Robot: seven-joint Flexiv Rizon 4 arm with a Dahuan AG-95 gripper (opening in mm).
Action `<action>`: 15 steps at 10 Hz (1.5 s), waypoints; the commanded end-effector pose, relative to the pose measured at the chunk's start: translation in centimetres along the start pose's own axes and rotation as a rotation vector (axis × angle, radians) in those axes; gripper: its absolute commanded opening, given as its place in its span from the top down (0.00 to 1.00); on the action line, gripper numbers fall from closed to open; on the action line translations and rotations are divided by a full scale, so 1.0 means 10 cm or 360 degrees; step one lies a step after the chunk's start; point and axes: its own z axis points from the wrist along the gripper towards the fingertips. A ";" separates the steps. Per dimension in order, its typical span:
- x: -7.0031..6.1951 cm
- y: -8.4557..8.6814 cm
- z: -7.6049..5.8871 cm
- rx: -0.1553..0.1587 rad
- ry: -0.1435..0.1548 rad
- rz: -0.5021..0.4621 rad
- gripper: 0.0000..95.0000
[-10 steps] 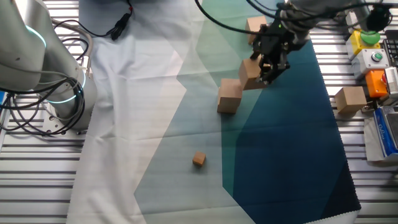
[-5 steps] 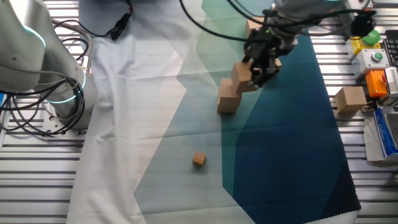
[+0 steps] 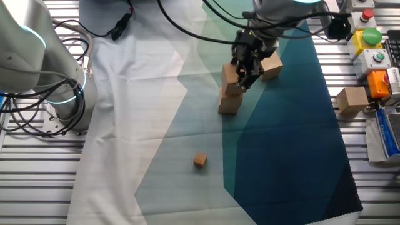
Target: Stack the blocks in a vertical line of five
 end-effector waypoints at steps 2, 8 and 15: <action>0.01 -0.03 0.03 -0.0007 -0.0016 -0.0002 1.00; 0.01 -0.04 0.04 -0.0008 0.0002 0.0068 1.00; 0.02 -0.05 0.06 -0.0008 0.0004 0.0053 1.00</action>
